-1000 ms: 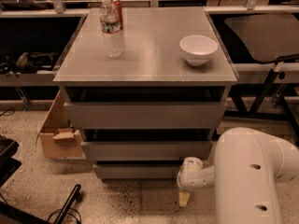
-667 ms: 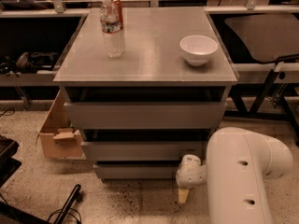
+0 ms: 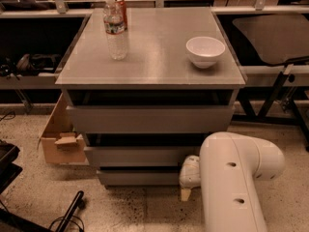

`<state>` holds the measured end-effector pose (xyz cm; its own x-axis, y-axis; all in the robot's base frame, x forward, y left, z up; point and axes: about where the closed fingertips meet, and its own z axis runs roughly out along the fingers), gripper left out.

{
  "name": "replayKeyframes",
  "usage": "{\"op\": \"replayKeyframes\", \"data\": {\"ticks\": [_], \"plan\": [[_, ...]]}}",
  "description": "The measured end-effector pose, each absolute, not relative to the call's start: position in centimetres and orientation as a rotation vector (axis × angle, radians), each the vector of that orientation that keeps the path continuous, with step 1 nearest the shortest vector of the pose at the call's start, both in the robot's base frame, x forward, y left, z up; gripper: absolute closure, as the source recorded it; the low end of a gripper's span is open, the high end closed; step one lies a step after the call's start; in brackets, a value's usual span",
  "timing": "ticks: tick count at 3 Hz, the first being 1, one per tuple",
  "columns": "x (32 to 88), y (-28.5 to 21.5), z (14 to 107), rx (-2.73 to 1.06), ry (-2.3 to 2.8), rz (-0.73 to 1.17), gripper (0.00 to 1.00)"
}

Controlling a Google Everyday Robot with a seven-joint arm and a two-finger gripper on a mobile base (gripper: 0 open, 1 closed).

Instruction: Open bottom drawer

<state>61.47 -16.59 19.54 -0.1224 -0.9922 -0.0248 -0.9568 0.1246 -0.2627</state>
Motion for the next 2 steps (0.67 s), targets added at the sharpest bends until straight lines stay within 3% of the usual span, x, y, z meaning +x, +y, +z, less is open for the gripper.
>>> {"op": "replayKeyframes", "data": {"ticks": [2], "plan": [[61.1,-17.4,18.8,-1.933,2.279,-0.275,0.61]]}}
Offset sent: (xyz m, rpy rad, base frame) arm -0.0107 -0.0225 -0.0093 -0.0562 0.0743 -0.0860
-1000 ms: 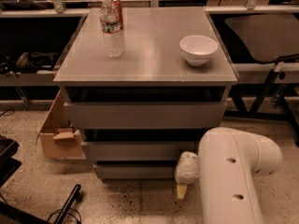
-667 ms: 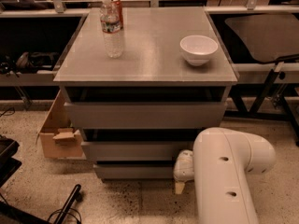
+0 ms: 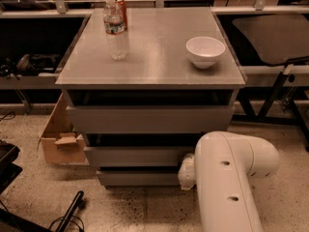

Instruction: Open bottom drawer

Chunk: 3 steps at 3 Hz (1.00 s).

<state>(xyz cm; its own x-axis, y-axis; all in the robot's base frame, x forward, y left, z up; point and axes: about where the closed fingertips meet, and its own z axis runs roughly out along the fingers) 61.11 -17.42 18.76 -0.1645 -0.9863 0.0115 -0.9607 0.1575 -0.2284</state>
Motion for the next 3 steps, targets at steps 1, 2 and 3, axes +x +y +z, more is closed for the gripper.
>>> {"op": "replayKeyframes", "data": {"ticks": [1,2,3], "plan": [[61.27,-17.42,19.15,-1.933,2.279,-0.275,0.84],[61.37,-17.44,19.32,-1.933,2.279,-0.275,1.00],[61.38,-17.44,19.33,-1.933,2.279,-0.275,0.82]]}}
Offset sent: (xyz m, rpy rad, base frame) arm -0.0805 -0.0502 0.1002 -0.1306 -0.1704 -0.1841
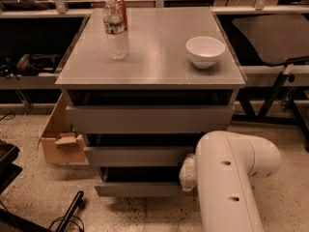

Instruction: Open bottom drawer

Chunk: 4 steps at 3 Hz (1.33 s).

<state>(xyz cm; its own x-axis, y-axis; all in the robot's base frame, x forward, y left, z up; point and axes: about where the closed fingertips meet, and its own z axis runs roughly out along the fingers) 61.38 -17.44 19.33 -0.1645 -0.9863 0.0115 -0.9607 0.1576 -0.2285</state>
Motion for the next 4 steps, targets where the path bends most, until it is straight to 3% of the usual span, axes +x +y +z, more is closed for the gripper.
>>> {"op": "replayKeyframes", "data": {"ticks": [1,3,4], "plan": [[61.37,-17.44,19.32,-1.933,2.279,-0.275,0.51],[61.37,-17.44,19.32,-1.933,2.279,-0.275,0.05],[61.37,-17.44,19.32,-1.933,2.279,-0.275,0.00]]}}
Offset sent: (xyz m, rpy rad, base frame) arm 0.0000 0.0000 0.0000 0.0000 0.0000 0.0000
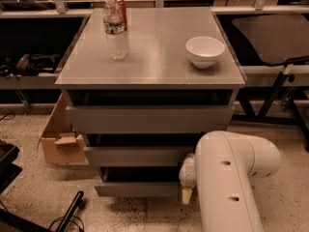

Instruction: Open bottom drawer

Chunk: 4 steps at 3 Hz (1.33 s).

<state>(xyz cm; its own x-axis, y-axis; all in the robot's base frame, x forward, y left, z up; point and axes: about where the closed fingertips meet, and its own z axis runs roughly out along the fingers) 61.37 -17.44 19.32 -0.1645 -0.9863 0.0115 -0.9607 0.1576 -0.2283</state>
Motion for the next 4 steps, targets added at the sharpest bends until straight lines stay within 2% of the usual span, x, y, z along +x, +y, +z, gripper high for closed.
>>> {"op": "replayKeyframes", "data": {"ticks": [2,3,4], "plan": [[60.4,-17.4,18.7,-1.958,2.289,-0.278,0.00],[56.2,-19.0,17.7,-1.976,2.347,-0.256,0.14],[52.5,-20.3,17.5,-2.007,2.402,-0.242,0.38]]}}
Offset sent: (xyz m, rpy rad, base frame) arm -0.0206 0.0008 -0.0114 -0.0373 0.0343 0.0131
